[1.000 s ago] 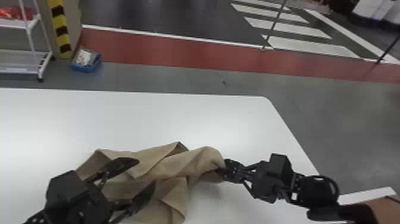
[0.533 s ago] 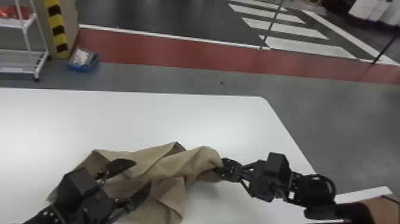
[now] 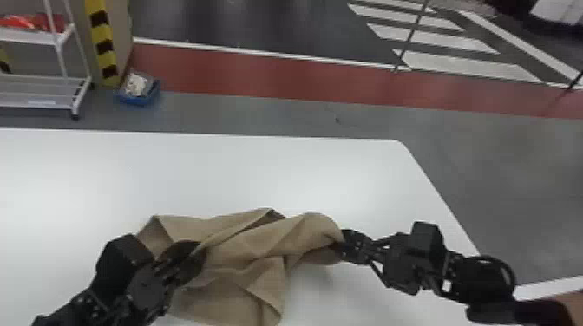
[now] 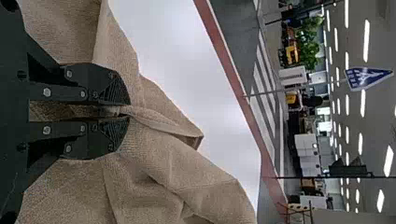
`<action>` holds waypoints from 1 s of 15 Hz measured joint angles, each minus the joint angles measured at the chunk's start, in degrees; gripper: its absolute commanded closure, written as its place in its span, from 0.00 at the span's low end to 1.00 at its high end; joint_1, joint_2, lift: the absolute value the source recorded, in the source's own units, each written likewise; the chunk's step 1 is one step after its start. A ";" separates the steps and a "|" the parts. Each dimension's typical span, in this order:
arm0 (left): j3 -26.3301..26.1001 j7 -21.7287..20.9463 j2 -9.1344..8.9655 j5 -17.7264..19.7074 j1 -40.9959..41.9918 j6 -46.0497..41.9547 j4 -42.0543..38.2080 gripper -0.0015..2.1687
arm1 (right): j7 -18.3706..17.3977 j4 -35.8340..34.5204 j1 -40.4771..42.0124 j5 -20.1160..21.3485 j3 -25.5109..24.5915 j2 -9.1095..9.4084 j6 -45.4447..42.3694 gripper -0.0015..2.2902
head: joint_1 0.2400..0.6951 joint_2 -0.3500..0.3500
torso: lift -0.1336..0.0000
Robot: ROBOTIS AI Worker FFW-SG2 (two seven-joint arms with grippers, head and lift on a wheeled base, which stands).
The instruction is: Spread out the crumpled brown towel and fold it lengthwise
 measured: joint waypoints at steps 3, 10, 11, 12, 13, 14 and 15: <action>0.73 -1.57 0.01 1.44 1.39 1.76 -3.67 0.49 | 0.00 0.00 0.05 0.01 -0.13 0.00 0.15 0.99 | 1.00 0.12 | 0.07; 2.25 -2.92 -0.19 6.79 2.00 6.06 -10.15 0.75 | -0.97 -0.05 -0.56 0.35 -0.96 0.00 1.08 0.99 | 1.00 0.11 | 0.07; 3.46 -2.43 -0.37 7.22 1.10 7.58 -11.22 0.75 | -1.12 -0.18 -1.46 0.35 -1.31 0.01 2.24 0.99 | 1.00 0.12 | 0.07; 4.92 -2.07 -0.52 7.72 0.21 9.29 -12.33 0.75 | -1.32 -0.38 -2.35 0.29 -1.56 0.03 3.29 0.99 | 1.00 0.14 | 0.07; 7.04 -1.63 -0.63 8.46 -0.77 11.47 -13.78 0.75 | -1.50 -0.58 -3.56 0.18 -1.87 0.04 4.52 0.99 | 1.00 0.16 | 0.07; 9.41 -1.45 -0.67 9.46 -1.66 13.67 -15.22 0.75 | -1.58 -0.89 -4.91 0.09 -2.33 0.02 5.90 0.99 | 1.00 0.22 | 0.07; 11.64 -1.41 -0.68 10.69 -2.35 15.21 -16.31 0.75 | -1.57 -1.39 -6.10 0.04 -2.76 -0.08 7.20 0.99 | 1.00 0.24 | 0.07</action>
